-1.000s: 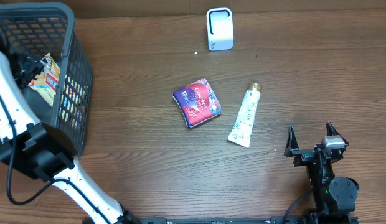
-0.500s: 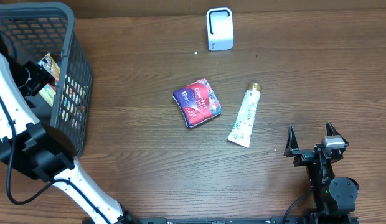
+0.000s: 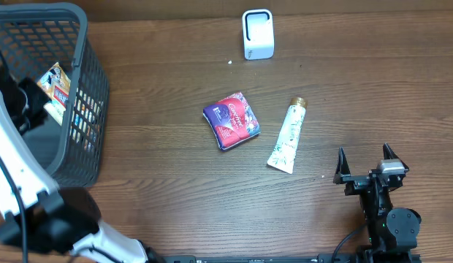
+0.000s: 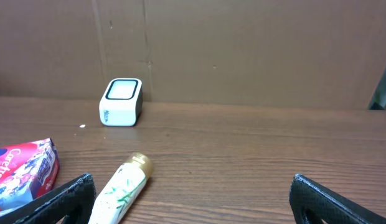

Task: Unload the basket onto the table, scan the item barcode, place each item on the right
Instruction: 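Grasp the yellow wipes pack in the basket with the left gripper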

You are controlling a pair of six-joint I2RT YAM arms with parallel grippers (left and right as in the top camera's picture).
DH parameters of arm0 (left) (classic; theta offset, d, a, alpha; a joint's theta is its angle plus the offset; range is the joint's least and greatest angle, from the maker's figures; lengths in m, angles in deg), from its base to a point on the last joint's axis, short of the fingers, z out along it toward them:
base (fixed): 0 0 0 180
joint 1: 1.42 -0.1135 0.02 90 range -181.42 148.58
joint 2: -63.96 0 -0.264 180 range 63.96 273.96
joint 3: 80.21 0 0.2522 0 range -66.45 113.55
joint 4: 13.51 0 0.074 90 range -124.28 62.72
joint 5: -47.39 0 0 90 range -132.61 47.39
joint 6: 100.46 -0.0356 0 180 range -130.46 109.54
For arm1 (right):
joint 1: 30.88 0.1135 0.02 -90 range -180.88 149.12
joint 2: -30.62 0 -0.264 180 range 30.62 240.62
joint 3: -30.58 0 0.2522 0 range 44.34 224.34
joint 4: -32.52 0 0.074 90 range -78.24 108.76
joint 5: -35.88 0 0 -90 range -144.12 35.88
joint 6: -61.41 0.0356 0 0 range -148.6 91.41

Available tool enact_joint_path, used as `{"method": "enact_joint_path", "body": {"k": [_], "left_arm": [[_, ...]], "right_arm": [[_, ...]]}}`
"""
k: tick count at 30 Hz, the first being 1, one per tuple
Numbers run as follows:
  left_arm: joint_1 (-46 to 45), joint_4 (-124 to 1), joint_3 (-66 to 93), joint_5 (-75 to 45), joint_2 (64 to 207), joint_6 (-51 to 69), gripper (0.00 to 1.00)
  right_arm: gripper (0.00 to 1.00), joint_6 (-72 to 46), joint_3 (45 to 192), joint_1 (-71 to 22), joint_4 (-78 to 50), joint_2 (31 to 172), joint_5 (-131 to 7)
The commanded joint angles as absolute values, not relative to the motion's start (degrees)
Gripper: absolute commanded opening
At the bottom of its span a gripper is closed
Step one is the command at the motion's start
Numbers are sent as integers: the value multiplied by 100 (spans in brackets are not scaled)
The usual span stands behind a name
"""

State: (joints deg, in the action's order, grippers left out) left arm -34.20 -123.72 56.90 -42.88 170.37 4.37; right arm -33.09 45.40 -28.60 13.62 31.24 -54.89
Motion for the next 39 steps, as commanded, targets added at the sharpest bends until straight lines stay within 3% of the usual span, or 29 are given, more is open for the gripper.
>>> {"method": "enact_joint_path", "body": {"k": [1, 5, 16, 39], "left_arm": [[-3549, -12407, 4724, -4863, 16657, 675, 4], [-3839, -12383, 4330, -5353, 16583, 1267, 4], [-4757, -12411, 4250, -5283, 16580, 1403, 4], [-4952, -12374, 4250, -5370, 15503, 1862, 4]], "right_arm": [[100, -3315, 4481, -2871, 1390, 3079, -5435], [100, -3313, 4481, -2871, 1392, 3079, -5435], [100, -3315, 4481, -2871, 1392, 3079, -5435], [100, -3313, 4481, -2868, 1392, 3079, -5435]]}}
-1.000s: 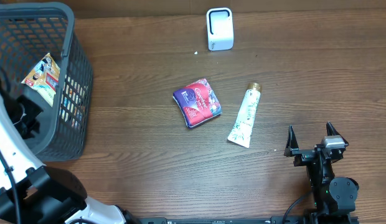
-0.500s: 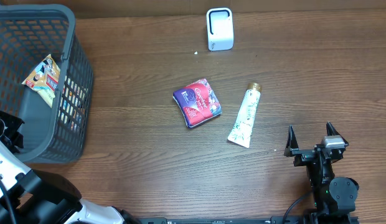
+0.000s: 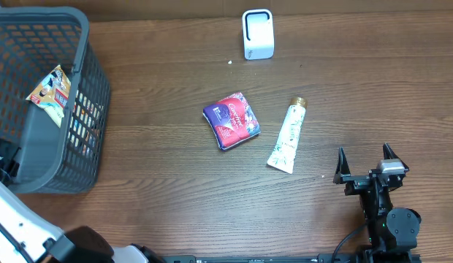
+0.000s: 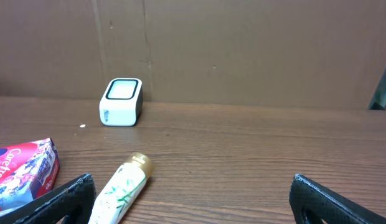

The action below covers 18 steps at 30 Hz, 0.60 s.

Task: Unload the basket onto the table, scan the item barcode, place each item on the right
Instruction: 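Grasp the yellow wipes pack in the basket with the left gripper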

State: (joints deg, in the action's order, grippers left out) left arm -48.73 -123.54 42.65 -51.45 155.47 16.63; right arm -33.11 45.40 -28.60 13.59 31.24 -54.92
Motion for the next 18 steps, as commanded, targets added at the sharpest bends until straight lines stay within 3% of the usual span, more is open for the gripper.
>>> {"method": "enact_joint_path", "body": {"k": [1, 7, 18], "left_arm": [[-4952, -12280, 4234, -5372, 15507, 1881, 4], [-4952, -11323, 4092, -5517, 15730, 1873, 4], [-4963, -11509, 4097, -6133, 16194, 2089, 4]], "right_arm": [[100, -3313, 4481, -2871, 1392, 3079, -5435], [100, -3313, 4481, -2871, 1390, 3079, -5435], [100, -3313, 4481, -2871, 1392, 3079, -5435]]}}
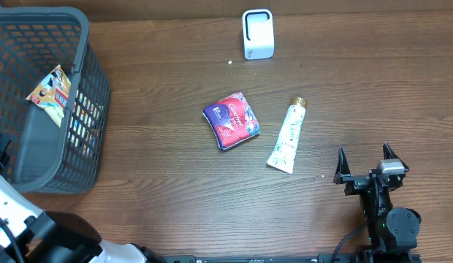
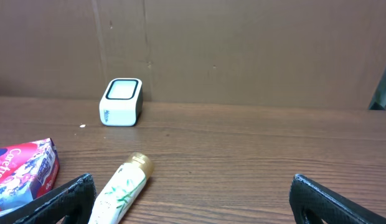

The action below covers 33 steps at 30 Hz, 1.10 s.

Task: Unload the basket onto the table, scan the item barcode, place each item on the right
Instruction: 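Grasp the yellow wipes pack in the basket with the left gripper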

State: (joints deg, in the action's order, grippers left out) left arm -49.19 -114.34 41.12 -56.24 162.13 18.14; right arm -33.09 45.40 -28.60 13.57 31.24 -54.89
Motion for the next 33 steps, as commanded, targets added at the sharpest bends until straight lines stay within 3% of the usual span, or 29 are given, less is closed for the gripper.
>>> {"method": "enact_joint_path", "body": {"k": [1, 27, 33], "left_arm": [[-4980, -11537, 4097, -6161, 16172, 2170, 4], [-5540, -12031, 4108, -6024, 16084, 2917, 4], [-5536, -11428, 4108, -4874, 15820, 2087, 4]], "right_arm": [[100, -3313, 4481, -2868, 1390, 3079, -5435], [100, -3315, 4481, -2871, 1390, 3079, -5435], [100, -3313, 4481, -2868, 1392, 3079, -5435]]}}
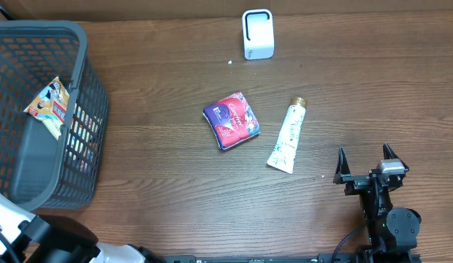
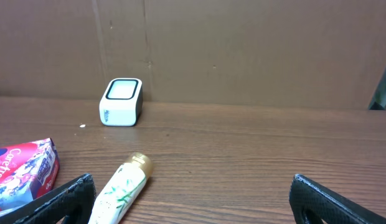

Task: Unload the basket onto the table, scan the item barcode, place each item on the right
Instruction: 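Grasp the yellow wipes pack in the basket with the left gripper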

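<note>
A white barcode scanner (image 1: pixel 258 33) (image 2: pixel 121 102) stands at the table's far edge. At mid-table lie a red and purple packet (image 1: pixel 231 120) (image 2: pixel 22 174) and a white tube with a gold cap (image 1: pixel 287 136) (image 2: pixel 121 190). My right gripper (image 1: pixel 364 157) (image 2: pixel 193 208) rests open near the front right, empty, the tube just ahead of its left finger. Only part of my left arm (image 1: pixel 36 234) shows at the front left corner; its gripper is out of sight.
A grey mesh basket (image 1: pixel 88 88) fills the left side, with an orange and white snack pack (image 1: pixel 45 108) and other items inside. A brown cardboard wall (image 2: pixel 243 50) rises behind the scanner.
The basket sits a little nearer the table's front edge, and the snack pack in it has shifted with it. The left arm shows lower in the corner. The right gripper and the table items have not moved.
My left arm reached into the basket from the left. Later it was drawn back to the front left corner and the basket stood slightly nearer the front. Now the basket is nearer still. The right gripper stayed open and still throughout.
</note>
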You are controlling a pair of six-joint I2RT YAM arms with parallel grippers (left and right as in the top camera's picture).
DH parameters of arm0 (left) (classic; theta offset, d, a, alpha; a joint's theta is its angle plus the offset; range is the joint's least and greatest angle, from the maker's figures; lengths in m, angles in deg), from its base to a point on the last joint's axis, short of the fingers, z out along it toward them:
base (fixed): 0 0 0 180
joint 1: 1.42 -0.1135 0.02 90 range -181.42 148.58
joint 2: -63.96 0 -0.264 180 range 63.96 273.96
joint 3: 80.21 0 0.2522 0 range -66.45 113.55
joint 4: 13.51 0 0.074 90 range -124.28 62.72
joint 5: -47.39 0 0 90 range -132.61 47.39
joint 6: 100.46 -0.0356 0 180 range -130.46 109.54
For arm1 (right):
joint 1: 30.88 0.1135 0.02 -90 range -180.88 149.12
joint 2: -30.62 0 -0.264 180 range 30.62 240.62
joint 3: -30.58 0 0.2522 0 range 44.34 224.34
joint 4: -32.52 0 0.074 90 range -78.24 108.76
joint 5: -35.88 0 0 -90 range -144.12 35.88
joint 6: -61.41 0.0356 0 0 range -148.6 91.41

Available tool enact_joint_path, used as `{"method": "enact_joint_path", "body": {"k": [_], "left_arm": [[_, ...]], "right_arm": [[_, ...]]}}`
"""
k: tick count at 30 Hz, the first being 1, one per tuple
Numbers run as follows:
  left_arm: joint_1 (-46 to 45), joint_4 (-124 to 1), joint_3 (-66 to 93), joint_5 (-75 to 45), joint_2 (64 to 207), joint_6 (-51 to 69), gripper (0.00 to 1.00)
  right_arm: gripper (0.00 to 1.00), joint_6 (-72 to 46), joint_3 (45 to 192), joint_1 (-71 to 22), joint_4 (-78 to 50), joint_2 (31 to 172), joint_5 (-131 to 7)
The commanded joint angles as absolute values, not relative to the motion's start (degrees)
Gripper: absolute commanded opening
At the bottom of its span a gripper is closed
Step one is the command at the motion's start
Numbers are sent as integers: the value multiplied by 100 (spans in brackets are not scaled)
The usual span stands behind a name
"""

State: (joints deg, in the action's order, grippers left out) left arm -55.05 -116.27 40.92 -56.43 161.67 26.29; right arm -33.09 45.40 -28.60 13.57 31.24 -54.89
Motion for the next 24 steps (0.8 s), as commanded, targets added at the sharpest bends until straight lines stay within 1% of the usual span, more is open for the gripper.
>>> {"method": "enact_joint_path", "body": {"k": [1, 5, 7, 8, 10, 11, 12, 13, 14, 15, 16, 24], "left_arm": [[-5533, -11277, 4108, -4548, 15765, 1903, 4], [-5418, -10829, 4108, -3665, 15673, 1411, 4], [-5295, -10680, 4105, -3595, 15680, 1320, 4], [-5210, -10595, 4105, -3593, 15686, 1237, 8], [-5015, -10416, 4105, -3595, 15724, 1011, 24], [-4921, -10341, 4105, -3595, 15745, 891, 37], [-4806, -10263, 4105, -3615, 15789, 784, 55], [-4733, -10208, 4105, -3654, 15822, 723, 66], [-4615, -10145, 4105, -3788, 15905, 729, 83], [-4565, -10110, 4105, -3845, 15947, 729, 93], [-4504, -10057, 4105, -3906, 16038, 729, 100], [-4423, -9874, 4105, -3845, 16937, 729, 100]], "right_arm": [[100, -3315, 4481, -2871, 1392, 3079, -5435], [100, -3313, 4481, -2871, 1390, 3079, -5435], [100, -3313, 4481, -2871, 1390, 3079, -5435], [100, -3315, 4481, -2871, 1390, 3079, -5435], [100, -3315, 4481, -2871, 1392, 3079, -5435], [100, -3313, 4481, -2871, 1390, 3079, -5435], [100, -3315, 4481, -2868, 1390, 3079, -5435], [100, -3313, 4481, -2871, 1392, 3079, -5435], [100, -3315, 4481, -2871, 1390, 3079, -5435], [100, -3315, 4481, -2871, 1390, 3079, -5435], [100, -3315, 4481, -2871, 1392, 3079, -5435], [100, -3313, 4481, -2868, 1392, 3079, -5435]]}}
